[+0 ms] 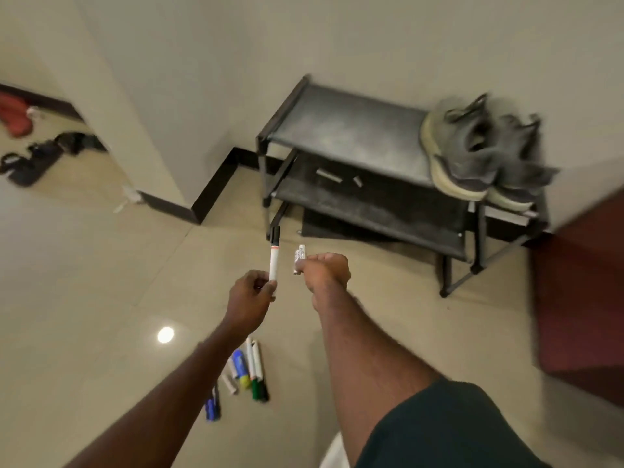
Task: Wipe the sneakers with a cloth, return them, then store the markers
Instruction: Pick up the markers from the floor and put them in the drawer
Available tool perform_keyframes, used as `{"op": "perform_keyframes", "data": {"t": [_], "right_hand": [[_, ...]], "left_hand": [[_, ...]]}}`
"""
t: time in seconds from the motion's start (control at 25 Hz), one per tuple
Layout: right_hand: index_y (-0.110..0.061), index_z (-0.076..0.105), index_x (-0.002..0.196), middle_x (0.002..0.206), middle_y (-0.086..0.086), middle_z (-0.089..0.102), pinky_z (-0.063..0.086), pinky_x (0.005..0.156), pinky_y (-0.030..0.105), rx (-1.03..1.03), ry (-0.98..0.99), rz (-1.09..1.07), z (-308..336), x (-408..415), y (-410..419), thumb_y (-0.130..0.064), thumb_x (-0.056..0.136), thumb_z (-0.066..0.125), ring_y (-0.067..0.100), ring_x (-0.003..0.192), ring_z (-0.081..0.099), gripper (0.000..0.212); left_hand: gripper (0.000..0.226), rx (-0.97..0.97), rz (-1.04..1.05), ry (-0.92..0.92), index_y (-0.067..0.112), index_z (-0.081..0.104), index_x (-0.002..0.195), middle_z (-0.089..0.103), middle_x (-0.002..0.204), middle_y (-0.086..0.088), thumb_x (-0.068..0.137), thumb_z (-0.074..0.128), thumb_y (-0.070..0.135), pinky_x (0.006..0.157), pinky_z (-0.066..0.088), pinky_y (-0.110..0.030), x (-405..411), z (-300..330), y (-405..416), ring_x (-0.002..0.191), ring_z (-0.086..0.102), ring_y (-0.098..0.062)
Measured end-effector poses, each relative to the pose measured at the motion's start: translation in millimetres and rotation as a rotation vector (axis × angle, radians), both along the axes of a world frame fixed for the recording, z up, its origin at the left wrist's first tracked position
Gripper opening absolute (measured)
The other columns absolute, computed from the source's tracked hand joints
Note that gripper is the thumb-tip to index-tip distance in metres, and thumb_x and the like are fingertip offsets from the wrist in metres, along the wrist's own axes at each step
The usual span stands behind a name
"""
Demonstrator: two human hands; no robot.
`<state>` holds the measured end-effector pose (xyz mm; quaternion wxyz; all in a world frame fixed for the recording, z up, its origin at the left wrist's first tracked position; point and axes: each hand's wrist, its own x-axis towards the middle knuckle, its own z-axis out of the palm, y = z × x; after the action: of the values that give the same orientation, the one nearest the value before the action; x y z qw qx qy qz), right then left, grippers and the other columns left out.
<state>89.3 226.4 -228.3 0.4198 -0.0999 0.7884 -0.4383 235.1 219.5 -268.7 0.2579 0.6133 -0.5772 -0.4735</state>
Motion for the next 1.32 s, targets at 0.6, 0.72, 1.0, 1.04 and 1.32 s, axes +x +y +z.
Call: {"op": "perform_keyframes", "data": {"t": [0.6,0.72,1.0,1.04,1.32], "right_hand": [[-0.010,0.074,0.067,0.064,0.000,0.066,0.044,0.057,0.024,0.039,0.451,-0.547,209,-414,422,-0.011,0.055,0.090,0.012,0.058,0.056,0.020],[-0.011,0.076,0.065,0.061,0.002,0.065,0.044,0.053,0.026,0.232,0.486,-0.609,214,-472,504,-0.019,0.044,0.089,0.016,0.053,0.054,0.026],[-0.014,0.074,0.070,0.077,0.003,0.073,0.057,0.062,0.026,0.516,0.442,-0.376,147,-550,561,-0.020,0.054,0.089,0.018,0.071,0.070,0.023],[-0.013,0.074,0.075,0.080,0.005,0.073,0.058,0.063,0.027,0.551,0.429,-0.332,136,-558,557,-0.023,0.053,0.090,0.019,0.073,0.070,0.029],[-0.009,0.064,0.059,0.069,0.009,0.068,0.061,0.070,0.032,0.673,0.169,-0.193,68,-596,534,-0.016,0.072,0.084,0.022,0.067,0.070,0.025]], "left_hand": [[0.010,-0.050,-1.089,0.012,0.012,0.067,0.080,0.064,0.063,-0.001,0.090,0.069,0.012,0.048,0.043,-0.017,-408,202,247,0.049,0.054,-0.007],[0.010,-0.028,-1.215,-0.048,0.012,0.071,0.077,0.062,0.063,0.003,0.087,0.071,0.012,0.051,0.041,-0.018,-469,191,323,0.052,0.054,-0.008],[0.010,-0.142,-1.241,-0.377,0.007,0.069,0.085,0.070,0.083,-0.009,0.077,0.069,0.014,0.066,0.062,-0.041,-586,153,398,0.072,0.071,-0.026],[0.012,-0.178,-1.236,-0.422,0.006,0.065,0.087,0.068,0.087,-0.009,0.078,0.067,0.014,0.067,0.062,-0.039,-596,147,403,0.077,0.070,-0.027],[0.029,-0.071,-1.066,-0.562,0.000,0.061,0.115,0.064,0.118,-0.018,0.090,0.068,0.013,0.089,0.056,-0.039,-647,91,419,0.110,0.063,-0.034]]}}
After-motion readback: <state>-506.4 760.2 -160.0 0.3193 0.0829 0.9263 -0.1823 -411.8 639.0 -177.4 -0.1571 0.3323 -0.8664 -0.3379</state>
